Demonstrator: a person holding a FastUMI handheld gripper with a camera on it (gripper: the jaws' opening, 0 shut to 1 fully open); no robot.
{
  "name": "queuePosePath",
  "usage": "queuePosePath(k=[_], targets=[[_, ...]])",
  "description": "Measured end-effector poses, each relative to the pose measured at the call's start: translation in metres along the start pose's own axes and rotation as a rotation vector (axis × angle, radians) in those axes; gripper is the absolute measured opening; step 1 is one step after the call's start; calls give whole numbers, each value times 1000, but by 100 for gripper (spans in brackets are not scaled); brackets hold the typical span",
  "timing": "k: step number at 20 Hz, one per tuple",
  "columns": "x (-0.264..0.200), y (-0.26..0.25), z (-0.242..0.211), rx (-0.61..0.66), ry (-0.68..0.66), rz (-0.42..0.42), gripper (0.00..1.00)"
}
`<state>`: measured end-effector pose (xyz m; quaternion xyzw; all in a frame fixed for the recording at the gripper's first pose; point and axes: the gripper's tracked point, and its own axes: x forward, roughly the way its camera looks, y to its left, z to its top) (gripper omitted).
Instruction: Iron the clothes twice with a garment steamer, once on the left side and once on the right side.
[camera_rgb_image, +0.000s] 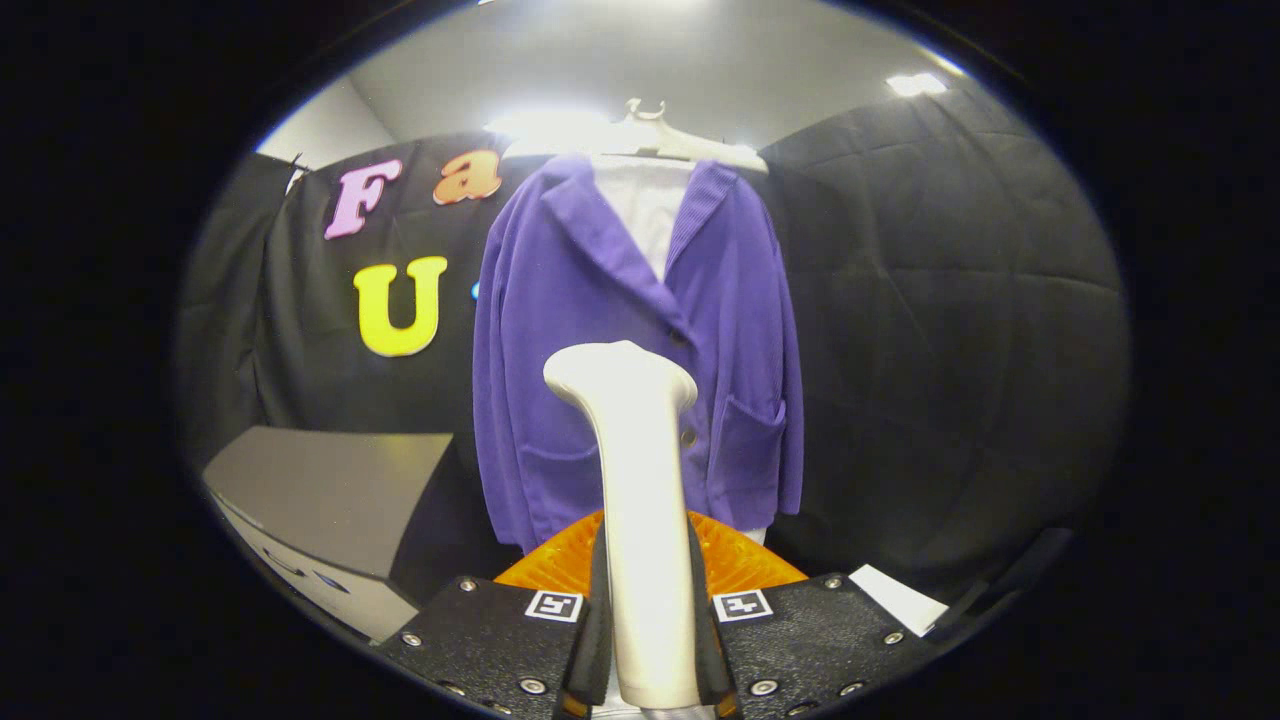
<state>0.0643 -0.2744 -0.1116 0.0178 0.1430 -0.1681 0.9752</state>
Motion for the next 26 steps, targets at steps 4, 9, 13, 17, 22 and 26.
queuePosePath(k=[4, 9, 13, 17, 22, 26], targets=[[20, -32, 70, 49, -104, -55, 33], [63, -74, 137, 110, -220, -135, 33], [103, -89, 154, 128, -241, -150, 33], [125, -86, 133, 106, -189, -123, 33], [130, -85, 99, 55, -125, -108, 33], [126, -96, 56, 5, -41, -131, 33]])
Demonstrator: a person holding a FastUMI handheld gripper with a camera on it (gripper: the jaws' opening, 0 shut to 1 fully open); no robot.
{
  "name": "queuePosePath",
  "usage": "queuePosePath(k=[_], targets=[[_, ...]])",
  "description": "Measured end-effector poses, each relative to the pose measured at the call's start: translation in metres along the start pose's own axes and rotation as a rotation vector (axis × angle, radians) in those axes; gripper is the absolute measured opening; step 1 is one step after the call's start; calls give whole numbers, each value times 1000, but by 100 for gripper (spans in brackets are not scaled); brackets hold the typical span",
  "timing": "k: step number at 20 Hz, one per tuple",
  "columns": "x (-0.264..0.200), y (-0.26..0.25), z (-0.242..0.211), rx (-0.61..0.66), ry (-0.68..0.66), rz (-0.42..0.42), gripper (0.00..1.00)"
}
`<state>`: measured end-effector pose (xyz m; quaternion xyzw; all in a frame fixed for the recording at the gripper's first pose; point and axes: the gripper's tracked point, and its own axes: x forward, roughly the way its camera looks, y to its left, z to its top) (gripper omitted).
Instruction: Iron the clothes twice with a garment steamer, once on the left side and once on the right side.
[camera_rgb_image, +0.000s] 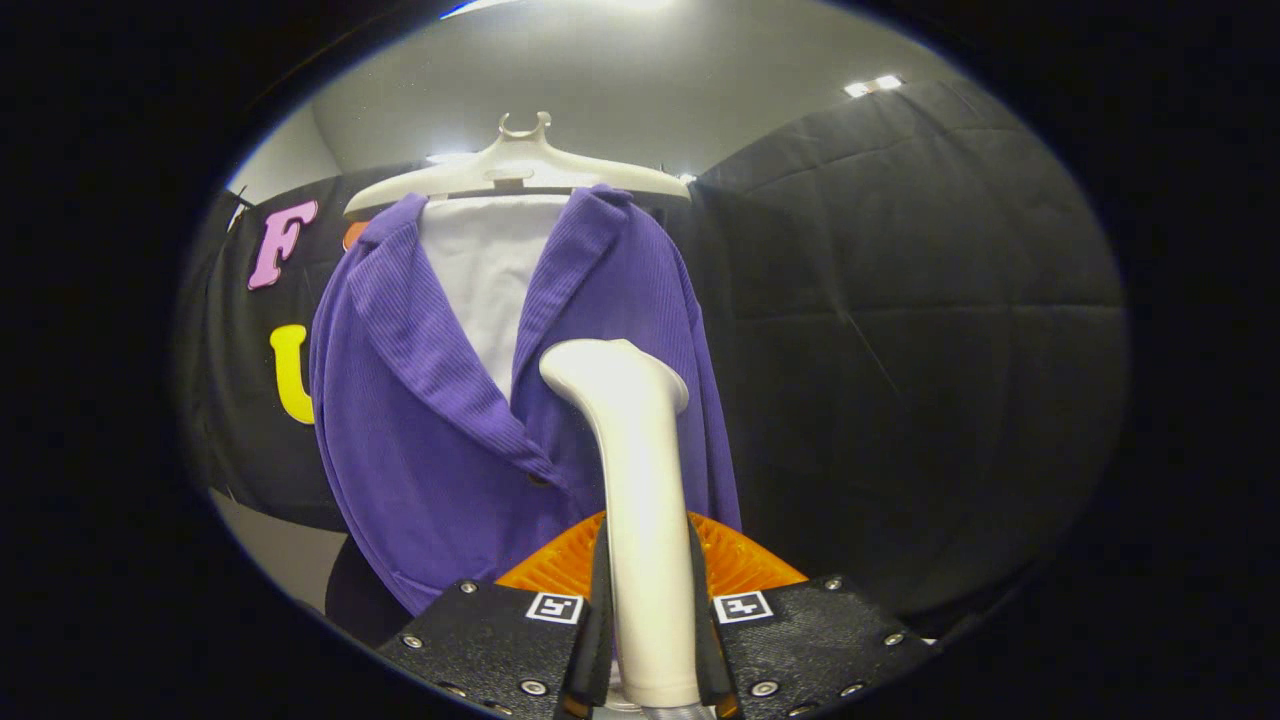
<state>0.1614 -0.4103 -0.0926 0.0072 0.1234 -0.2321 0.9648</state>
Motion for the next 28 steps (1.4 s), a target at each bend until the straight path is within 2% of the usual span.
queuePosePath(k=[5, 13, 21, 28], targets=[[-2, -18, -47, -117, 98, -11, 33], [-6, -42, -111, -143, 190, -2, 33], [-19, -48, -182, -171, 279, 54, 33], [-48, -26, -226, -225, 339, 172, 33]])
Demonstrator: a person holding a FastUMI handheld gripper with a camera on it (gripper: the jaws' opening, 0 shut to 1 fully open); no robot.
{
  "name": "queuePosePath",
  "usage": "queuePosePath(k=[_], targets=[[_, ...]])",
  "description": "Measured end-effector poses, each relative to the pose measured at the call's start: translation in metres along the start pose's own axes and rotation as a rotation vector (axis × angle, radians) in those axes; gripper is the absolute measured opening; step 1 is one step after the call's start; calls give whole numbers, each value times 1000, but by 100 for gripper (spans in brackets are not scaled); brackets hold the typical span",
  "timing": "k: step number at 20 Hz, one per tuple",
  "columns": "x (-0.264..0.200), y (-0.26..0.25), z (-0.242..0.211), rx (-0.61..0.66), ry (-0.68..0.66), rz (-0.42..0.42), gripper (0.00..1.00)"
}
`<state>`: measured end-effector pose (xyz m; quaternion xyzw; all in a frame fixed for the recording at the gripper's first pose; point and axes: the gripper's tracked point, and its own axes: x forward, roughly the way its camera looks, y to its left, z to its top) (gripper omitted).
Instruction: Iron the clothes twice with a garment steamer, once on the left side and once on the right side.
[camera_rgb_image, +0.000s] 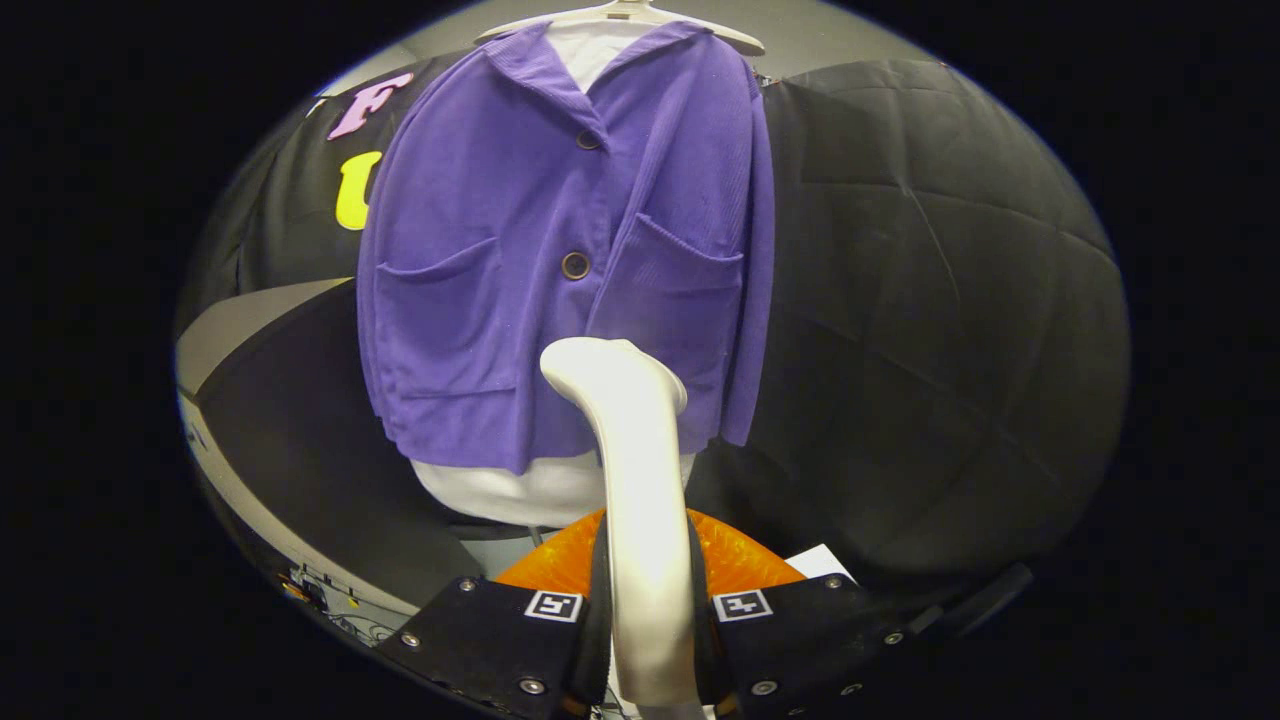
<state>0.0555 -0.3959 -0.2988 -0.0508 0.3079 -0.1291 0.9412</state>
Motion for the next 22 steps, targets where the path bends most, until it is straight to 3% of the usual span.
queuePosePath(k=[5, 12, 22], targets=[[-39, 33, -18, -45, -4, 105, 33], [-128, 89, -24, -121, -75, 258, 33], [-262, 189, 6, -130, -222, 445, 33]])
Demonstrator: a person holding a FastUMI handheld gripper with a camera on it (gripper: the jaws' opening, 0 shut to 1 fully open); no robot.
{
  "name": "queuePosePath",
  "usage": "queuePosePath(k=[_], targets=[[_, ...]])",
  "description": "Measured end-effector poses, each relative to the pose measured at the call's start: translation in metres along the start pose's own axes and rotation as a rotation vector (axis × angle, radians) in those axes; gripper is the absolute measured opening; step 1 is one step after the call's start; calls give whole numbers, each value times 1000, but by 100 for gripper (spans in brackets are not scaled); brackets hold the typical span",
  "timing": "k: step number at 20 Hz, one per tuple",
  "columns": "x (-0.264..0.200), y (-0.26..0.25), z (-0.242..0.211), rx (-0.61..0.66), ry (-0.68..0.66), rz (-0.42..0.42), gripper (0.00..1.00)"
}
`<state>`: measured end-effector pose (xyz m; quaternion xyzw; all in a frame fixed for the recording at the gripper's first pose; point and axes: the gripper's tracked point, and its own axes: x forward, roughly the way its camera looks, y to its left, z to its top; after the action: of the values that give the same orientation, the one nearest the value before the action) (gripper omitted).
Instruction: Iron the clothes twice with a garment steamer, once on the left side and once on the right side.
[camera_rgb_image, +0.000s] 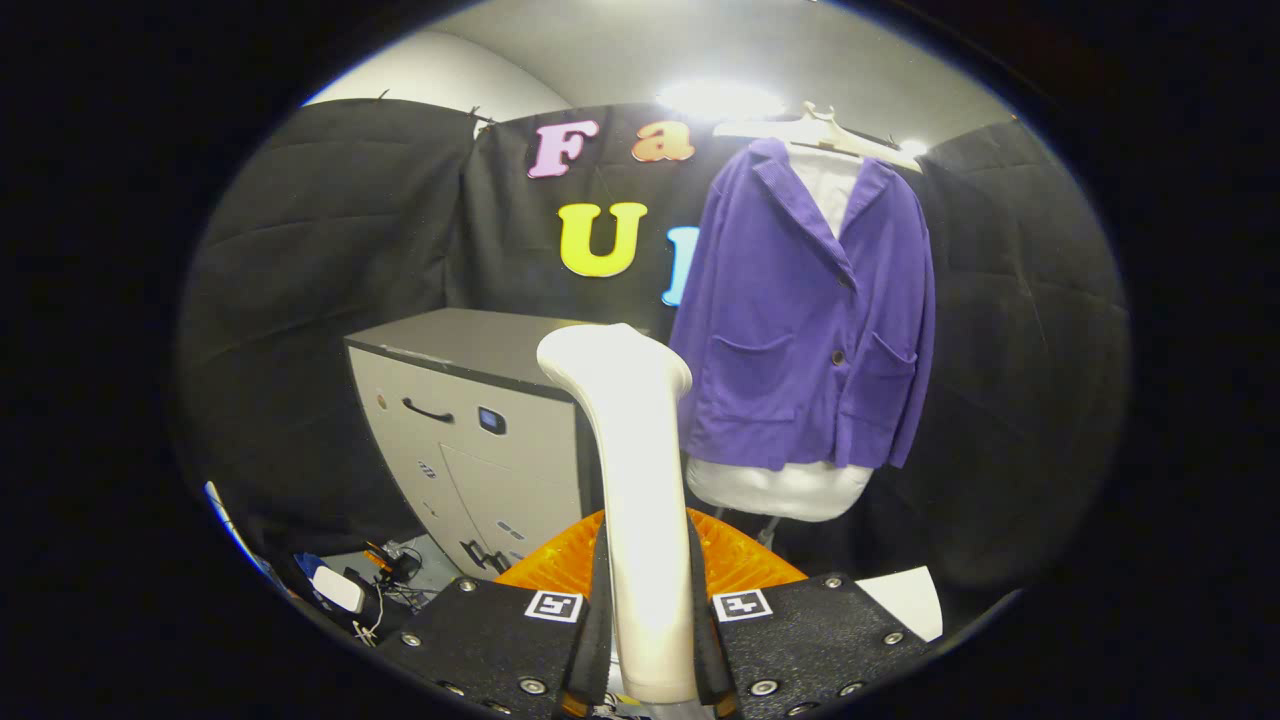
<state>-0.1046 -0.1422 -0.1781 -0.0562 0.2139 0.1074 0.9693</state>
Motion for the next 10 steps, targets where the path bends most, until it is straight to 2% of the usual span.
queuePosePath(k=[4, 10], targets=[[0, 48, 55, 19, -85, -11, 33], [9, 83, 136, 83, -223, -114, 33]])
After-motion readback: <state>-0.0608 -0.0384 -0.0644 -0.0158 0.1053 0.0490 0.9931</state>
